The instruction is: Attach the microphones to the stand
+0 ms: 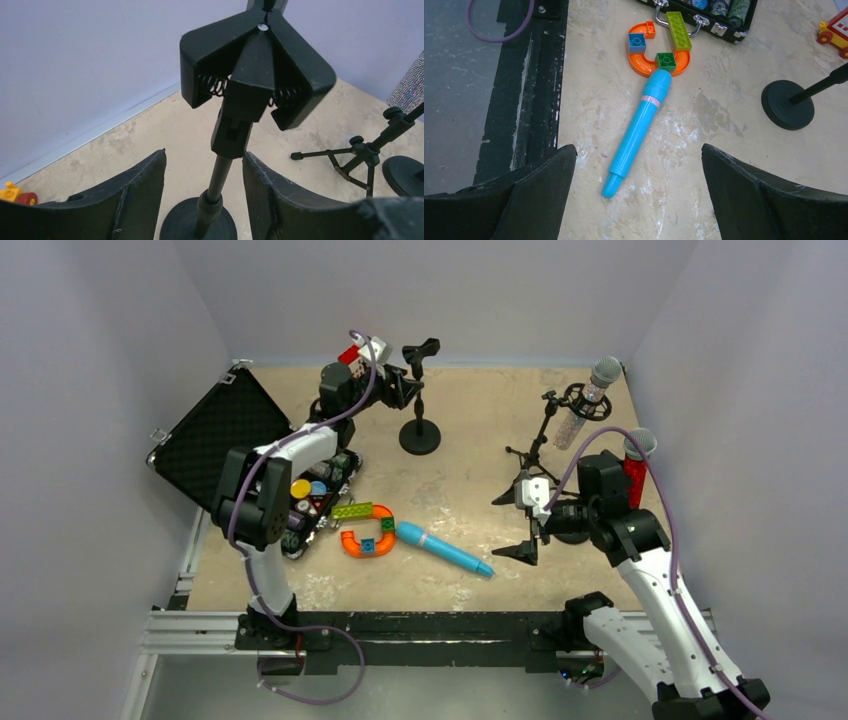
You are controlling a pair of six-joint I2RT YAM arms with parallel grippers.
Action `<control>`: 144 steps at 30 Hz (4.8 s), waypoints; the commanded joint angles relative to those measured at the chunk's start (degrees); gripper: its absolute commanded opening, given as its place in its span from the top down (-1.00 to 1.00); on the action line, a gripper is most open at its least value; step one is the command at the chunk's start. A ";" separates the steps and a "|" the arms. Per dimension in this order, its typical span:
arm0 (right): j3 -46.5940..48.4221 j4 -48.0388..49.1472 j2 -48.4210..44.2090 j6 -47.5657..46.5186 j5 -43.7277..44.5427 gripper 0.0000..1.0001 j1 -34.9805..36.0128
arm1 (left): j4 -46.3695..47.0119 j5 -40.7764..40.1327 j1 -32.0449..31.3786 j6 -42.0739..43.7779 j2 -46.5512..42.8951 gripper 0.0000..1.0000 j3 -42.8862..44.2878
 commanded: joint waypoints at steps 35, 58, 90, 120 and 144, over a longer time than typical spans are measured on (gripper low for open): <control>-0.47 0.11 -0.11 -0.63 -1.54 -0.97 -0.23 | 13.93 26.76 -2.89 4.01 -15.81 1.00 -23.93; -1.71 0.98 1.91 -0.98 -1.90 -0.97 -0.19 | -2.87 -1.17 -3.44 -0.89 -40.11 -0.37 -36.74; -8.29 24.30 17.10 12.11 31.15 -0.97 22.12 | -69.66 -16.44 -3.01 3.44 -77.61 -0.95 -30.93; -6.49 26.71 36.01 16.42 47.62 -0.65 36.31 | -70.85 -18.41 -3.01 4.24 -78.16 -0.95 -30.31; -2.70 24.71 40.78 21.44 55.28 0.93 35.96 | -70.87 -18.06 -3.01 4.32 -78.45 -0.95 -30.41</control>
